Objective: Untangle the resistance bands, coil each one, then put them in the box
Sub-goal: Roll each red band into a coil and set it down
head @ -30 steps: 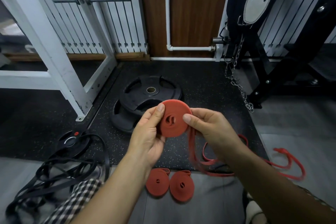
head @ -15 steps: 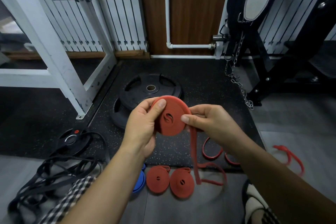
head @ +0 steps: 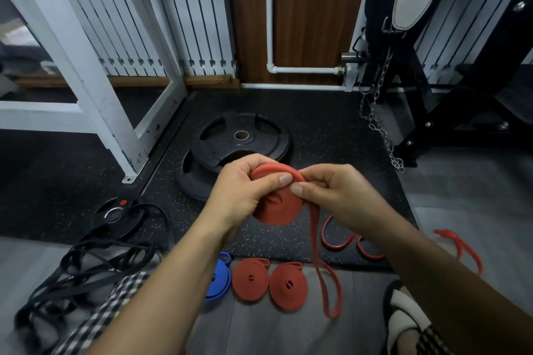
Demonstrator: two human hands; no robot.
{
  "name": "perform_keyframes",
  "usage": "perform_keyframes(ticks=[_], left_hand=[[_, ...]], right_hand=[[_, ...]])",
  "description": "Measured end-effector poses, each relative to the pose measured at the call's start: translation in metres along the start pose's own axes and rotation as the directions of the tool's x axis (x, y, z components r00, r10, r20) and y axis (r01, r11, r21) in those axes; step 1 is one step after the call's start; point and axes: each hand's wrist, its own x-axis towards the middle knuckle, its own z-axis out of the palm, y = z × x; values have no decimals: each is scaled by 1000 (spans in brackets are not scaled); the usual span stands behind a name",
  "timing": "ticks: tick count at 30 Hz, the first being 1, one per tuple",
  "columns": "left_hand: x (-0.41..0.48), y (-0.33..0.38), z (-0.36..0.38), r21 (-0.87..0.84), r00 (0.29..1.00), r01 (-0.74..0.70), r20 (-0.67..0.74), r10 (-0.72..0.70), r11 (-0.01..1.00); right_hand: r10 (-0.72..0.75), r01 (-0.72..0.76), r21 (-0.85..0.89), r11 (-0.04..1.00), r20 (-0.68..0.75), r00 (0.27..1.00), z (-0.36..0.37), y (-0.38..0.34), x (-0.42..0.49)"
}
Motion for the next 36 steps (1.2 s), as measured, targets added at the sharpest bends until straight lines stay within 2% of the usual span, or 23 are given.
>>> perform_keyframes(ticks=[4, 9, 13, 17, 20, 22, 25, 27, 29, 31, 33, 36], left_hand=[[-3, 1, -1, -147, 998, 54, -4, -56, 988], [-4, 5, 2, -223, 995, 96, 8, -97, 970], [-3, 3, 4, -338, 982, 118, -98, -159, 934], [0, 0, 11, -529, 936, 90, -246, -253, 844], [-1, 0, 13, -584, 928, 85, -248, -277, 807], [-1, 0, 8, -536, 958, 122, -158, -241, 836], [3, -1, -8, -150, 997, 29, -61, -38, 988], [4, -3, -13, 76, 997, -53, 56, 49, 996], [1, -4, -11, 179, 991, -77, 119, 56, 981], [-1, -4, -7, 120, 997, -64, 53, 58, 991], [-2, -4, -4, -20, 997, -57, -50, 56, 998], [-2, -1, 0, -167, 979, -64, -200, 30, 984]], right_hand=[[70, -69, 80, 994, -15, 997, -7, -3, 1], [104, -98, 176, 980, -27, 994, -13, -5, 2], [139, -119, 321, 940, -40, 990, -2, 2, 2], [157, -121, 329, 937, -83, 984, 13, 9, 2], [147, -107, 307, 946, -110, 983, 15, 8, 2], [125, -91, 261, 961, -116, 985, 6, 5, 3], [72, -68, 44, 997, -86, 994, -7, 2, 4], [35, -44, -163, 986, -54, 998, -7, 2, 2], [10, -15, -188, 982, -27, 1000, -5, 2, 1], [15, -17, -59, 998, -31, 999, -4, -1, 2], [38, -34, 63, 997, -56, 998, -7, -4, 2], [51, -48, 48, 998, -71, 996, -8, -6, 2]])
